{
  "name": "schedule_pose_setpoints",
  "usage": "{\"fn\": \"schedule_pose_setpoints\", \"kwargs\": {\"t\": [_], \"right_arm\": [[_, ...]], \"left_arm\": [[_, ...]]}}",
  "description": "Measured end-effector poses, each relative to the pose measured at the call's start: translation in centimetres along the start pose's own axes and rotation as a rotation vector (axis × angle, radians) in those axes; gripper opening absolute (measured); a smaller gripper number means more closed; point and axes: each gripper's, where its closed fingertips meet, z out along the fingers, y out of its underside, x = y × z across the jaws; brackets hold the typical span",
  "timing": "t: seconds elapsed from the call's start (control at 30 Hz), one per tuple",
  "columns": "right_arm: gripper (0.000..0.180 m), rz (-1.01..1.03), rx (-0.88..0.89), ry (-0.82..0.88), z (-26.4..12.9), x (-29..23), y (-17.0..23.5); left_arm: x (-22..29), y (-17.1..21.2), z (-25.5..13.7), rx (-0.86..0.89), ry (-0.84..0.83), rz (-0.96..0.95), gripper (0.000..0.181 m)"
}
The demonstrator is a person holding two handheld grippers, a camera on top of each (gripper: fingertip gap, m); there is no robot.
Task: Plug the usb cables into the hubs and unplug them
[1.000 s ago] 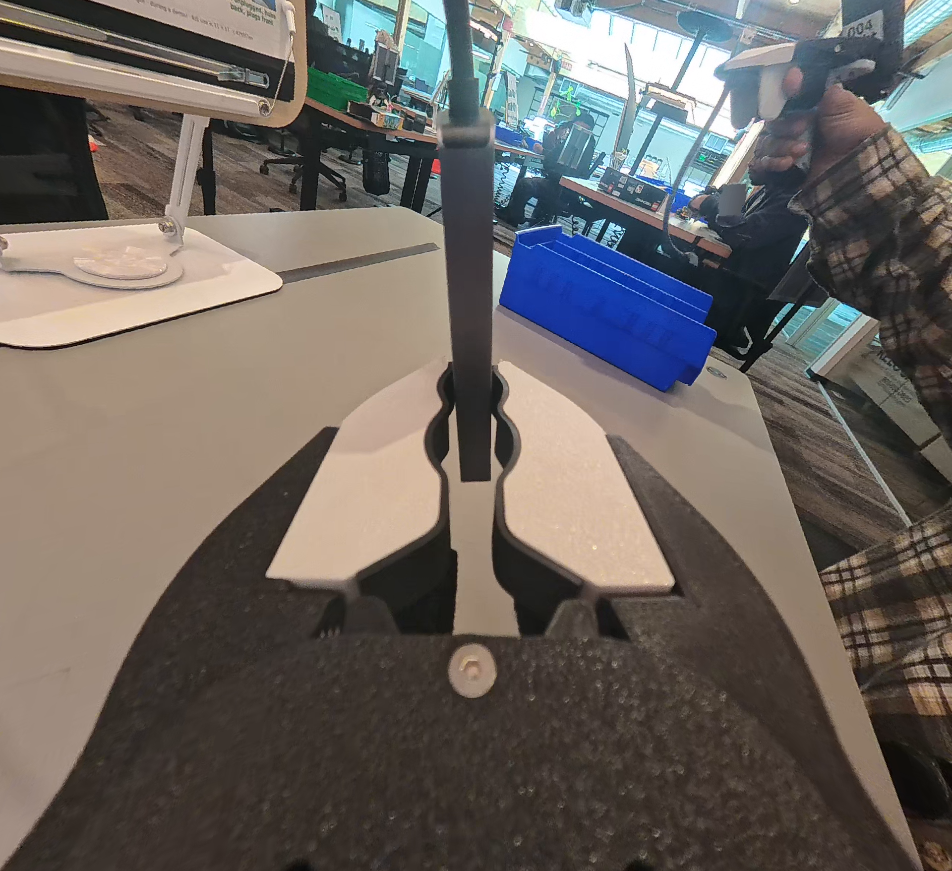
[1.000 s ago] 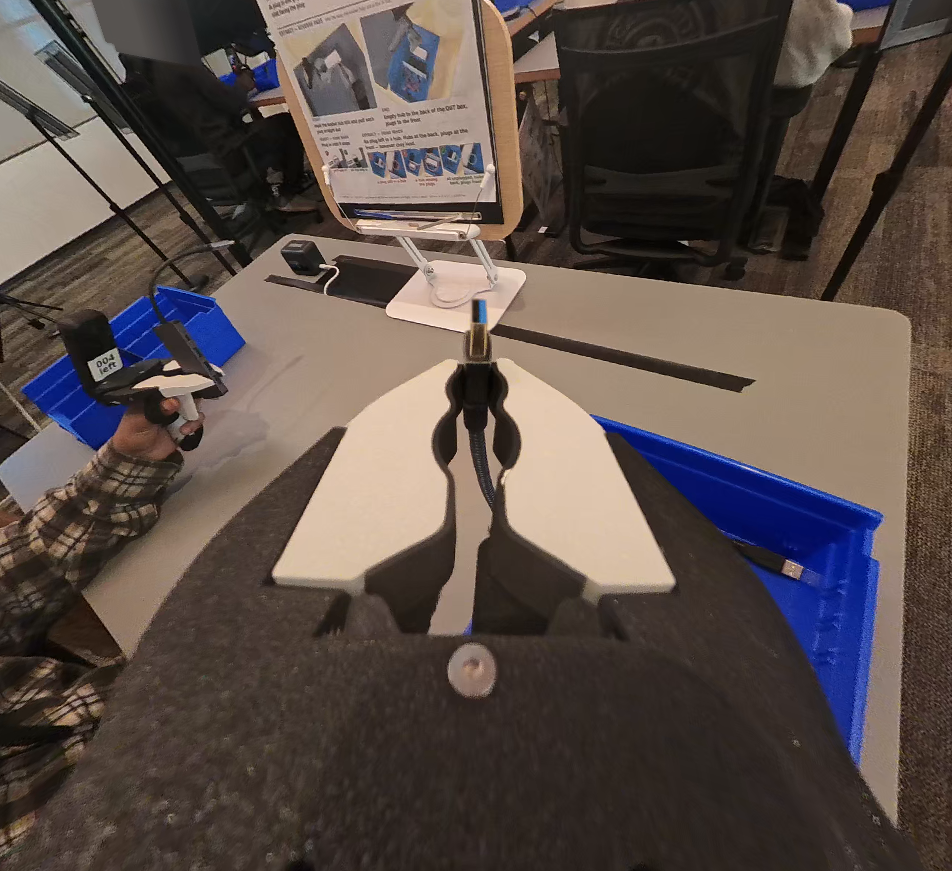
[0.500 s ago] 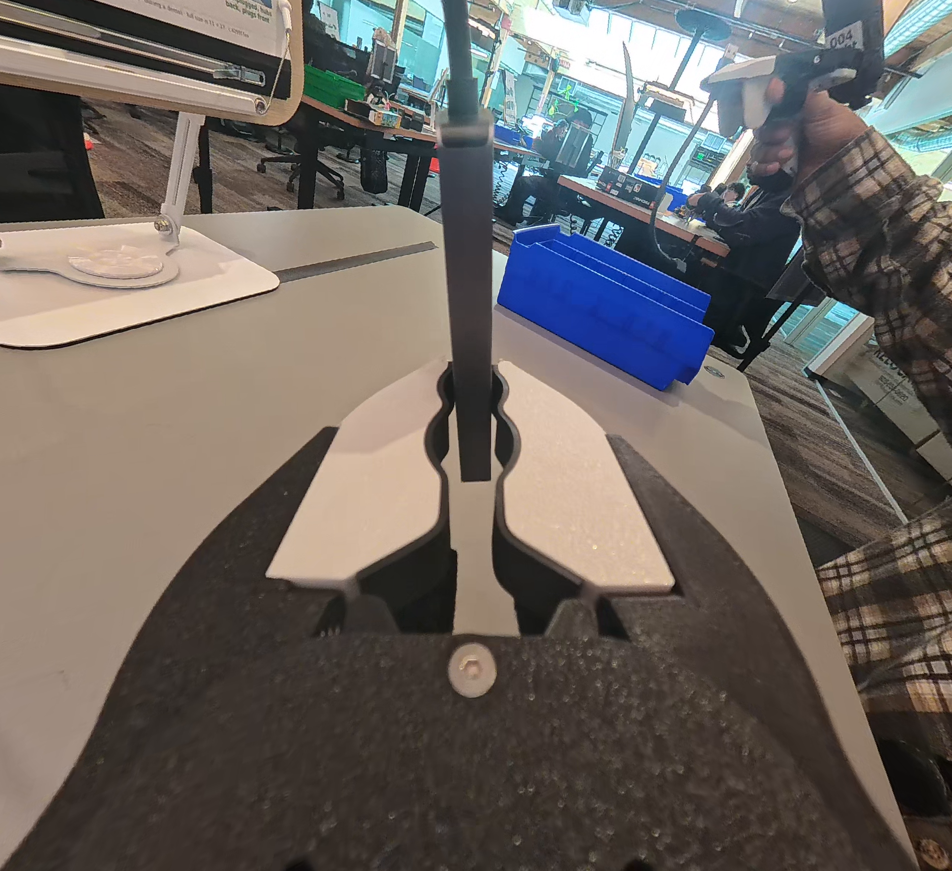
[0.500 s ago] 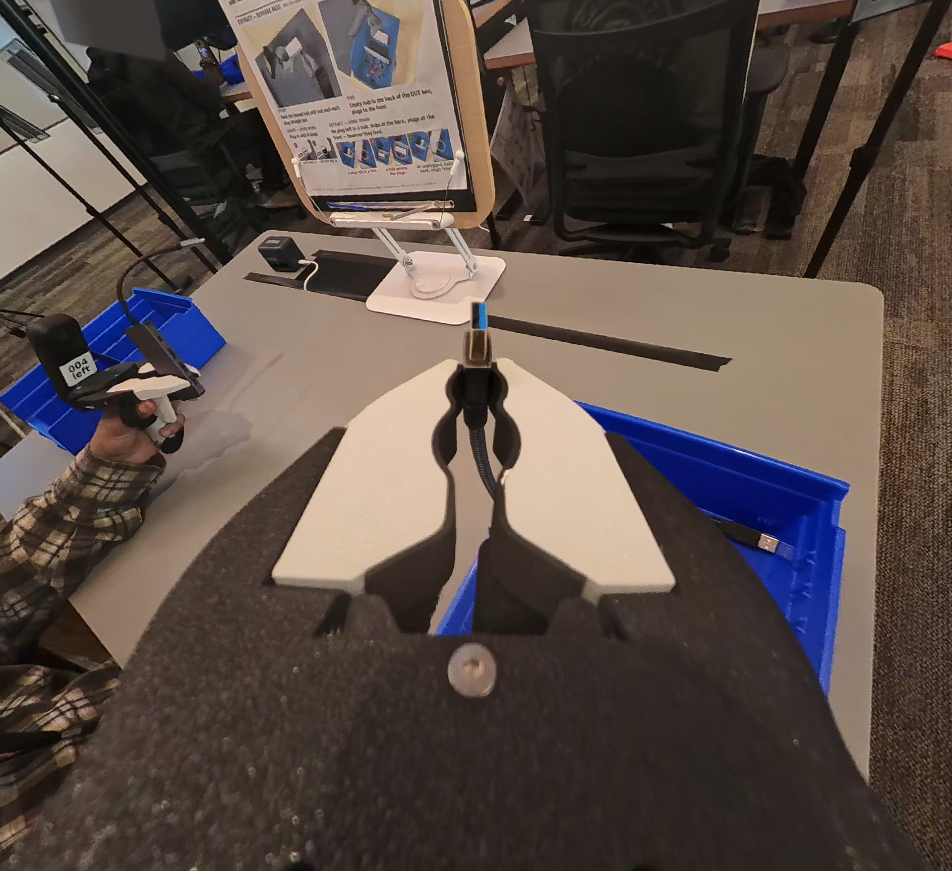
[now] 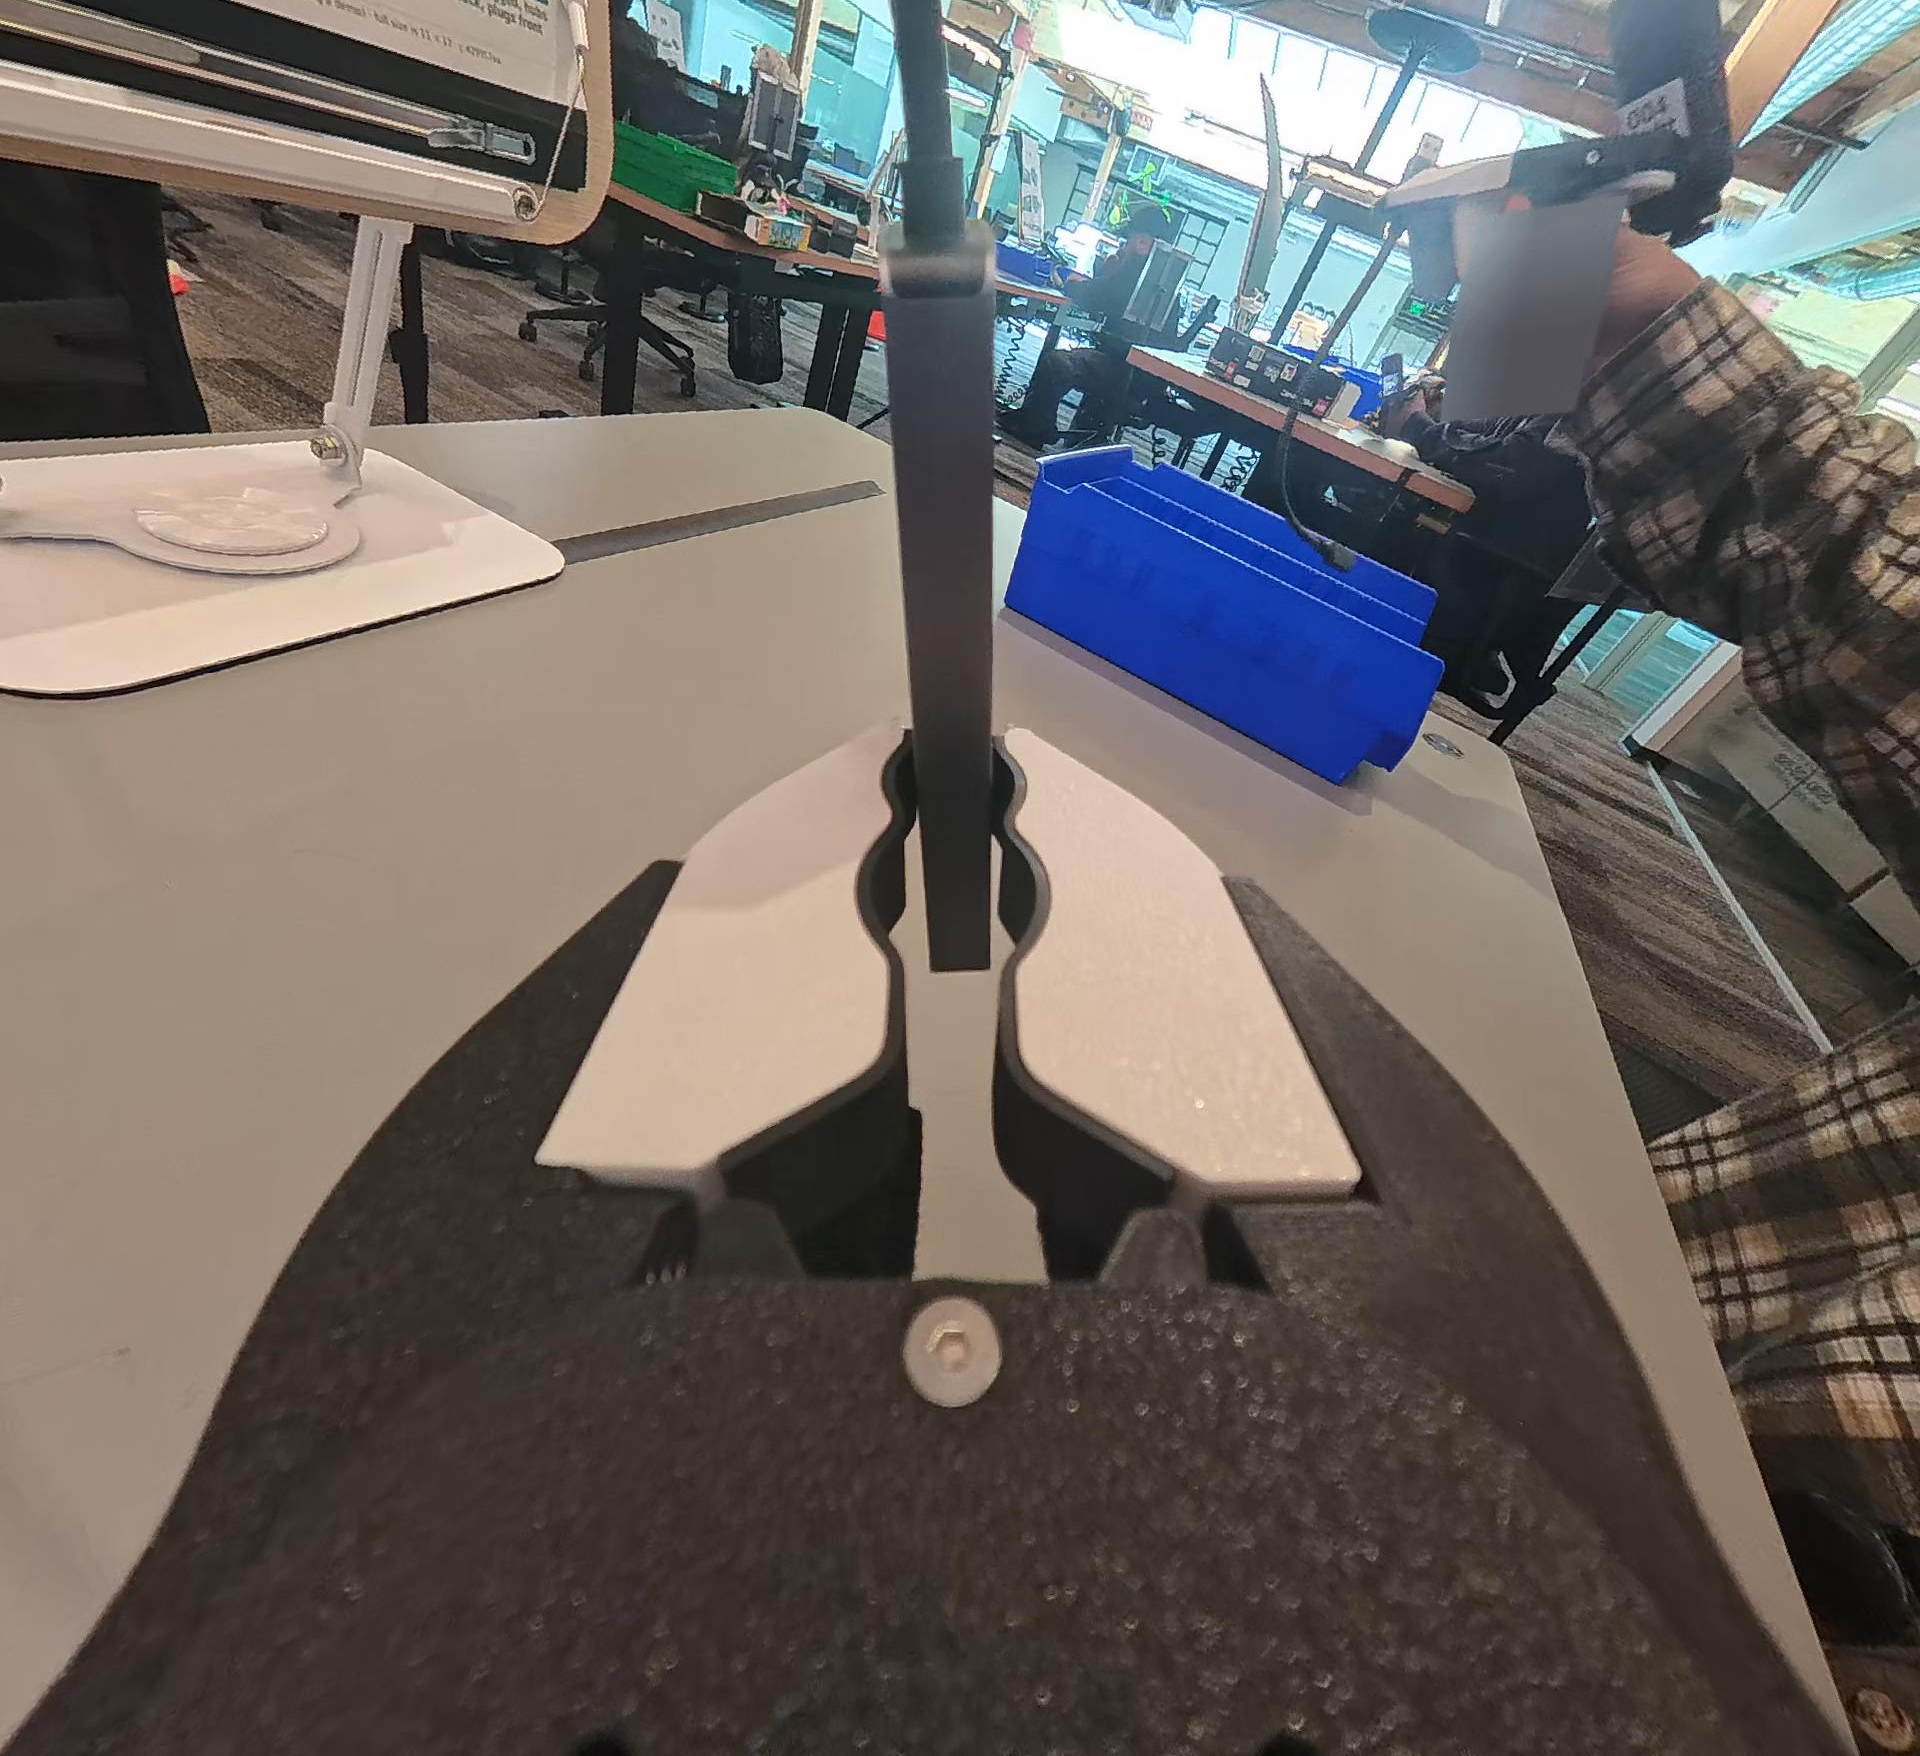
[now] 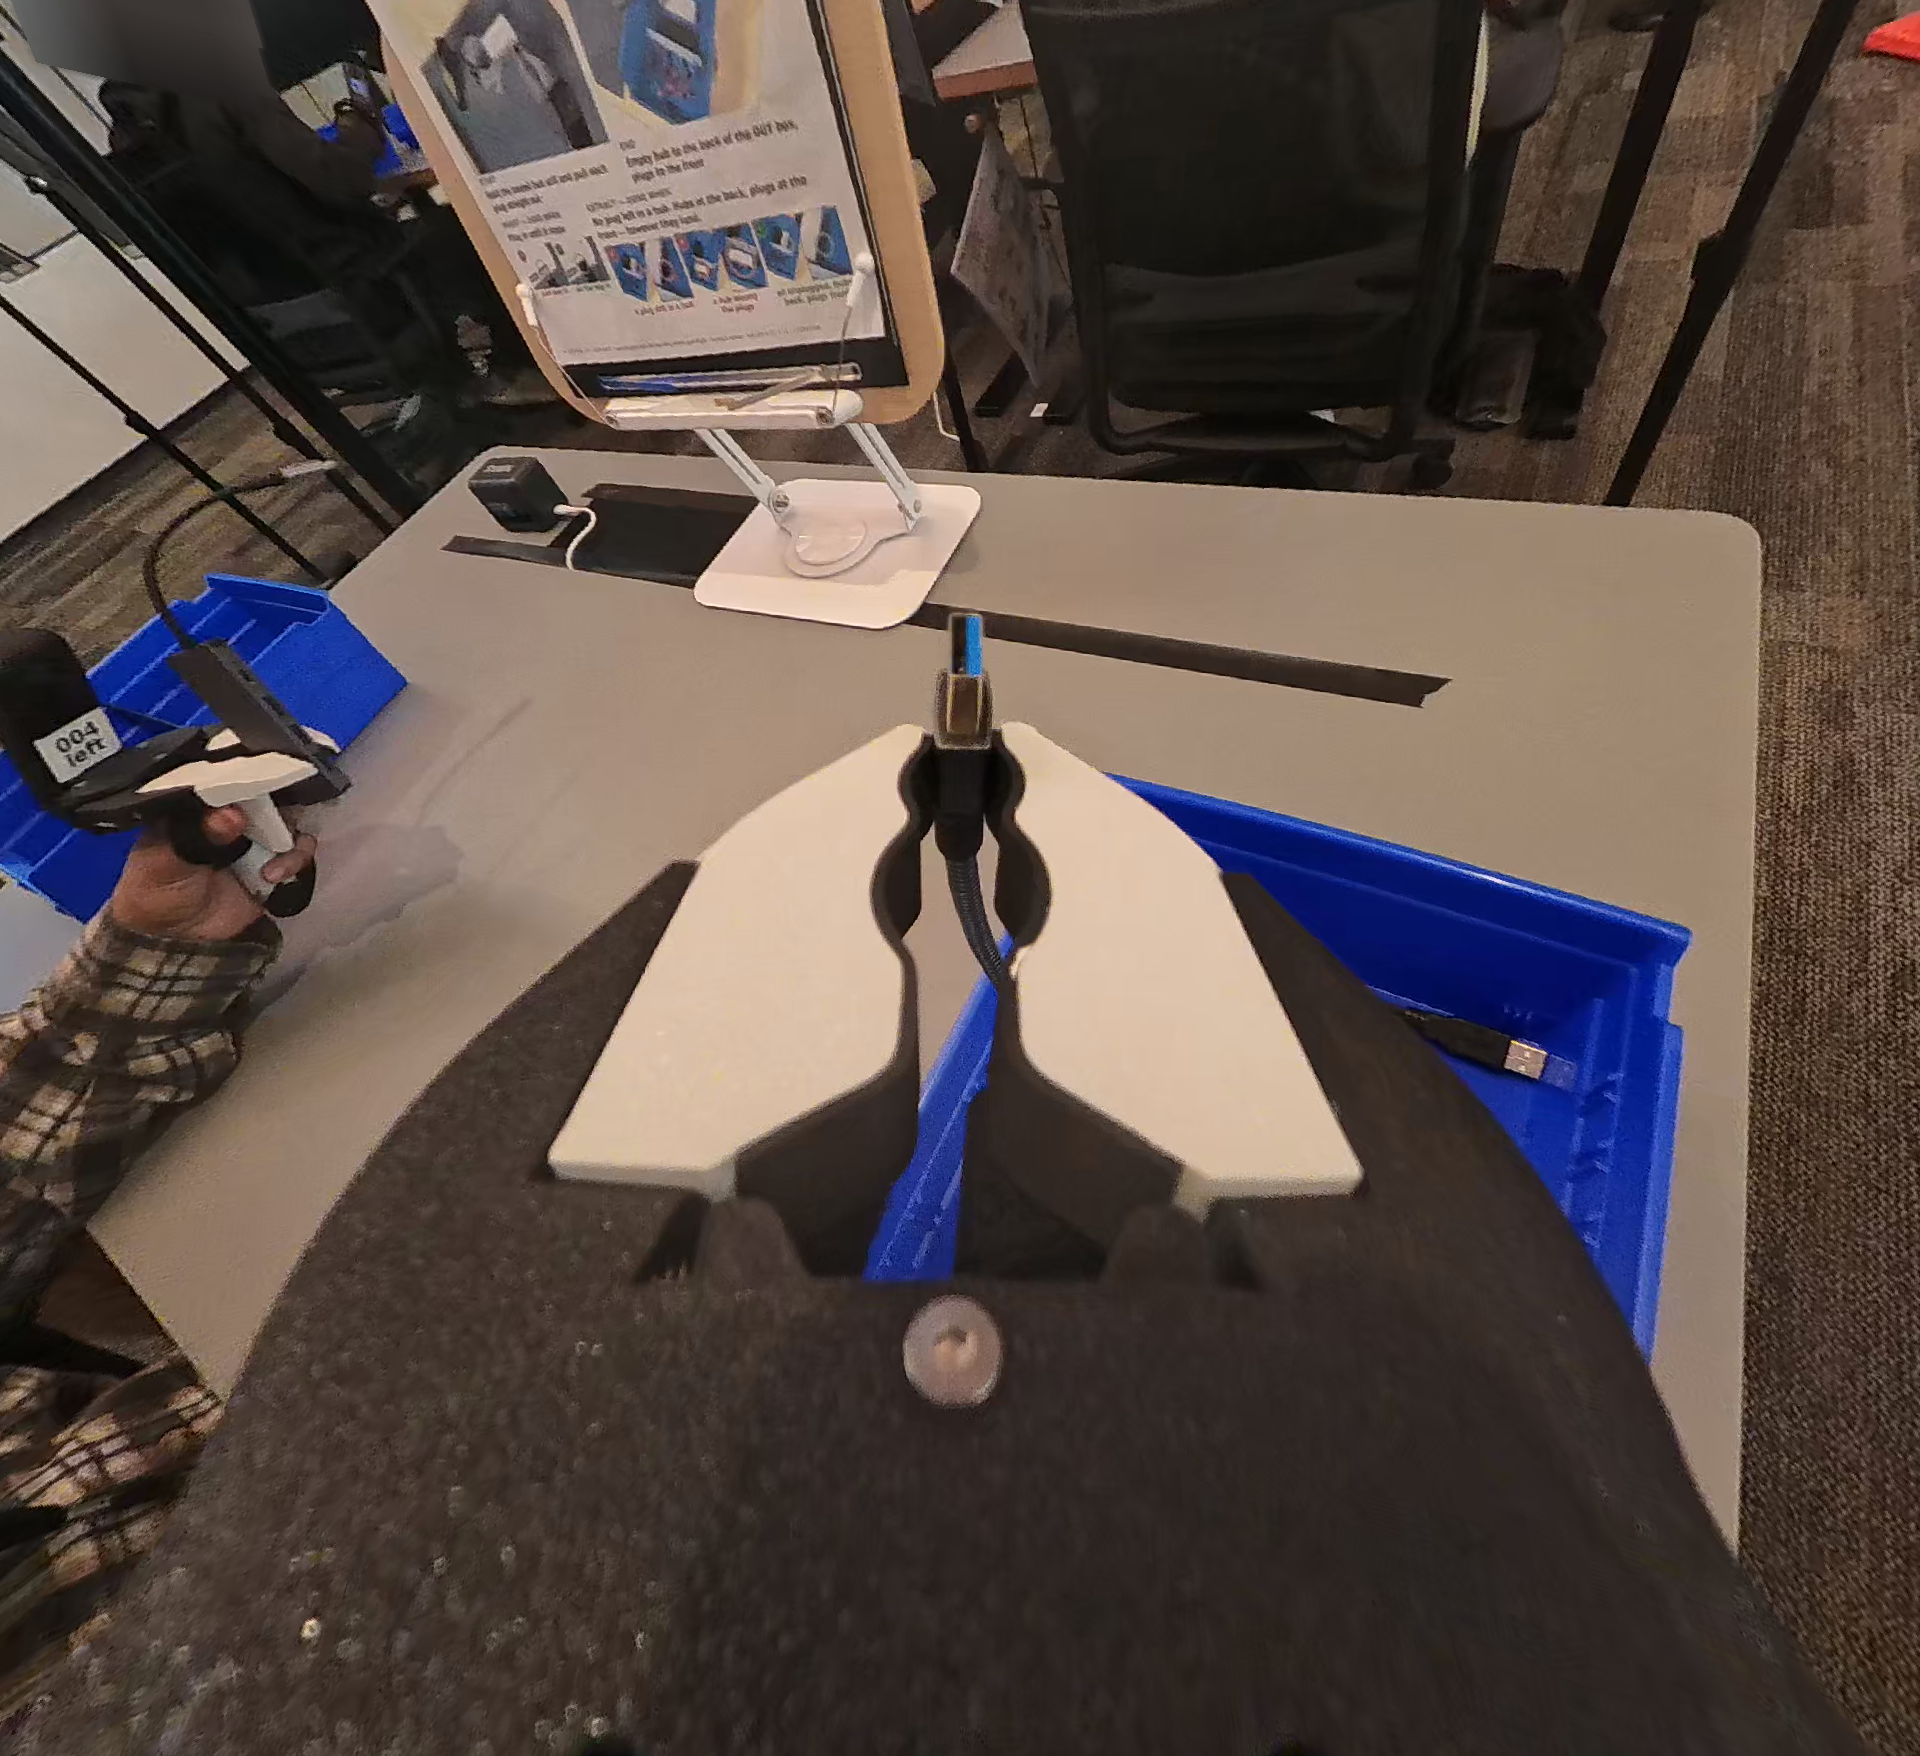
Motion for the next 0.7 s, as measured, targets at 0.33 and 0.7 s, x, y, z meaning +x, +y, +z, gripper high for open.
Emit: {"fn": "schedule_pose_setpoints", "kwargs": {"t": [0.33, 0.7], "right_arm": [[0.009, 0.021, -0.056, 0.084, 2.5, 3.9, 2.7], [0.008, -0.011, -0.164, 0.217, 4.4, 7.5, 6.8]], "left_arm": [[0.0, 0.1, 0.1, -0.011, -0.009, 0.016, 0.011], [-0.5, 0.6, 0.2, -0.029, -0.02, 0.014, 0.011]]}}
